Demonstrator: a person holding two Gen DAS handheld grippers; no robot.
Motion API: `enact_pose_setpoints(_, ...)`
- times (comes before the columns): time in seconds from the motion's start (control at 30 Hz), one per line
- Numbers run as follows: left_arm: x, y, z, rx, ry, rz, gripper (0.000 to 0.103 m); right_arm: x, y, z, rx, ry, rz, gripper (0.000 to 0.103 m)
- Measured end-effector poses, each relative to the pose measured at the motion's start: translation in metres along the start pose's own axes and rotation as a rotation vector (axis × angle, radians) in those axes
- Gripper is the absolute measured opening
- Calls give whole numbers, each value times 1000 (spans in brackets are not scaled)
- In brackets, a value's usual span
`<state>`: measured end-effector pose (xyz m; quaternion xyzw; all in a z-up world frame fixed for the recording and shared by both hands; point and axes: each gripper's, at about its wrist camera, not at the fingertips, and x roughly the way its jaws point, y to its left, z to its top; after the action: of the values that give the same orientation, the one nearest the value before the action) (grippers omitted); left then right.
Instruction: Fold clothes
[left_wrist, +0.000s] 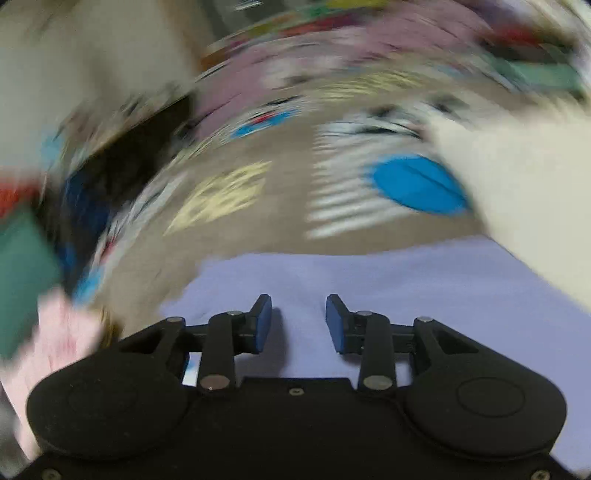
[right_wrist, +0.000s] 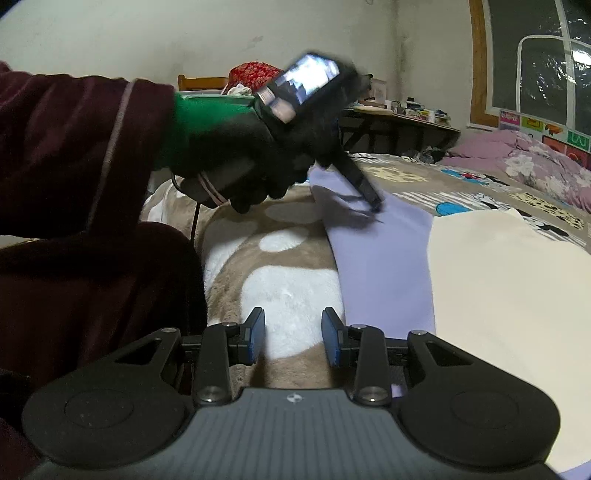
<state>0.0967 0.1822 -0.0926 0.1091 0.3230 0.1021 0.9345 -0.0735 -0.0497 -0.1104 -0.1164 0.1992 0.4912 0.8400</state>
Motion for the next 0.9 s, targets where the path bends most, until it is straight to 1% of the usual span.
enact_pose_setpoints(0.03, 0, 15, 0, -61, 3, 20, 34, -1, 0, 0, 0, -2, 0, 35)
enact_pose_setpoints(0.1, -3, 29, -1, -71, 9, 84, 33, -3, 0, 1, -2, -13, 7, 35)
enact_pose_setpoints(0.17, -13, 33, -2, -86, -20, 31, 33, -6, 1, 2, -6, -27, 13, 35)
enact_pose_setpoints(0.23, -20, 24, -5, -31, -46, -1, 33, -8, 2, 4, -10, -46, 18, 35)
enact_pose_setpoints(0.27, -18, 21, -8, 0, -29, -13, 34, -10, 2, 5, -10, -55, 18, 34)
enact_pose_setpoints(0.3, -15, 19, -10, 28, -8, -7, 36, -10, 3, 6, -12, -62, 12, 34)
enact_pose_setpoints(0.33, -6, 22, -13, 43, 31, 74, 36, -10, 2, 6, -10, -62, 2, 34)
enact_pose_setpoints(0.37, 0, 25, -15, 45, 60, 138, 35, -10, 1, 6, -7, -60, -9, 34)
enact_pose_setpoints(0.43, -10, 40, -13, -49, 32, 126, 34, -10, -2, 5, -1, -57, -30, 34)
enact_pose_setpoints(0.47, -17, 41, -11, -61, 5, 107, 34, -9, -3, 4, 3, -55, -36, 34)
enact_pose_setpoints(0.5, -23, 38, -10, -45, -16, 95, 34, -9, -5, 4, 8, -52, -41, 34)
enact_pose_setpoints(0.57, -27, 28, -9, 0, -38, 41, 34, -9, -5, 4, 10, -54, -42, 34)
enact_pose_setpoints(0.6, -23, 25, -10, 17, -12, 19, 35, -9, -6, 4, 11, -56, -41, 34)
enact_pose_setpoints(0.63, -17, 25, -12, 18, 35, 34, 35, -9, -5, 4, 9, -59, -41, 34)
enact_pose_setpoints(0.73, -7, 43, -11, -97, 92, 110, 35, -17, -5, 5, 4, -79, -49, 34)
enact_pose_setpoints(0.8, -18, 43, -6, -113, 59, 89, 35, -24, -9, 6, 25, -98, -60, 34)
enact_pose_setpoints(0.9, -36, 31, 1, -100, 32, 82, 37, -42, -22, 7, 112, -136, -92, 34)
